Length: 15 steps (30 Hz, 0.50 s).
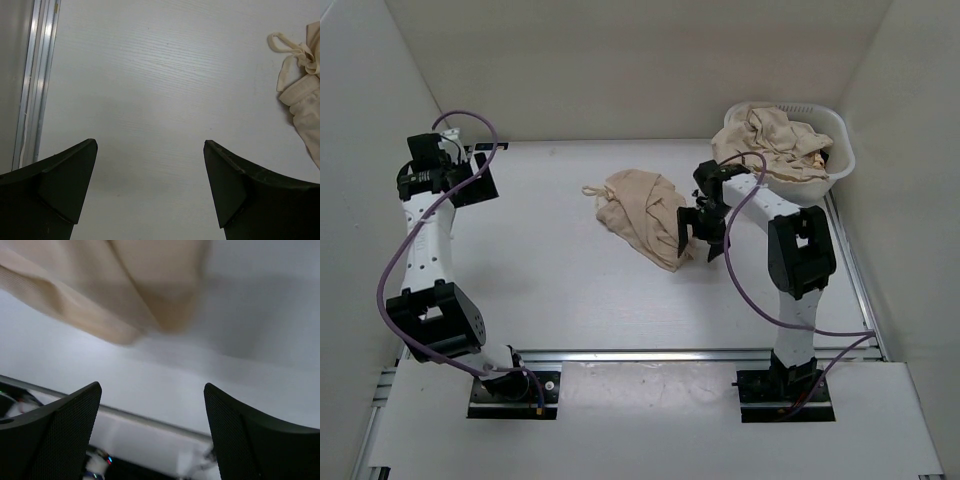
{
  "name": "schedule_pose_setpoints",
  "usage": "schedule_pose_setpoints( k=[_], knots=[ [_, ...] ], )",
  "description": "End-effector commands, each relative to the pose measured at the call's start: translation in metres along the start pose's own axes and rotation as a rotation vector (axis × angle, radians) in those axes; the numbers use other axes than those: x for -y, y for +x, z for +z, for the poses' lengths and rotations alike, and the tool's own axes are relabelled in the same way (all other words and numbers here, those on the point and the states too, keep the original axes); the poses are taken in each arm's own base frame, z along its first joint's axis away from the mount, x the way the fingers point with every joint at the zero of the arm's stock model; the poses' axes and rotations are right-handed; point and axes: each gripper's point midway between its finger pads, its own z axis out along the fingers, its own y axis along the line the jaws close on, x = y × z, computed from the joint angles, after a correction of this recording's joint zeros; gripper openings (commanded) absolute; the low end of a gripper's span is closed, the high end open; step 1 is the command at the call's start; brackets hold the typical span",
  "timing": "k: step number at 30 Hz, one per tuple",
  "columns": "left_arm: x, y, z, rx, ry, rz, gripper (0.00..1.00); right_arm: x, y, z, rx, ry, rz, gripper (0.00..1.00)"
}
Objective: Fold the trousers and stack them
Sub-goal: Grab the trousers from the pile
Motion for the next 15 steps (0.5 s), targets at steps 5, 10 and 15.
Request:
schedule_pose_setpoints(
  k=[5,10,15],
  knots=[
    [0.007,0.024,0.015,-0.063,-0.019,0.026,1.00,-0.050,-0.065,-0.094,0.449,0.208,-0.430,0.88],
    [0.005,0.044,0.043,-0.154,-0.024,0.025,1.00,-0.136,-0.121,-0.024,0.523,0.114,-0.584,0.88],
    [0.000,0.040,0.055,-0.168,-0.046,0.026,1.00,-0.167,-0.139,0.020,0.522,-0.040,-0.519,0.86]
  ],
)
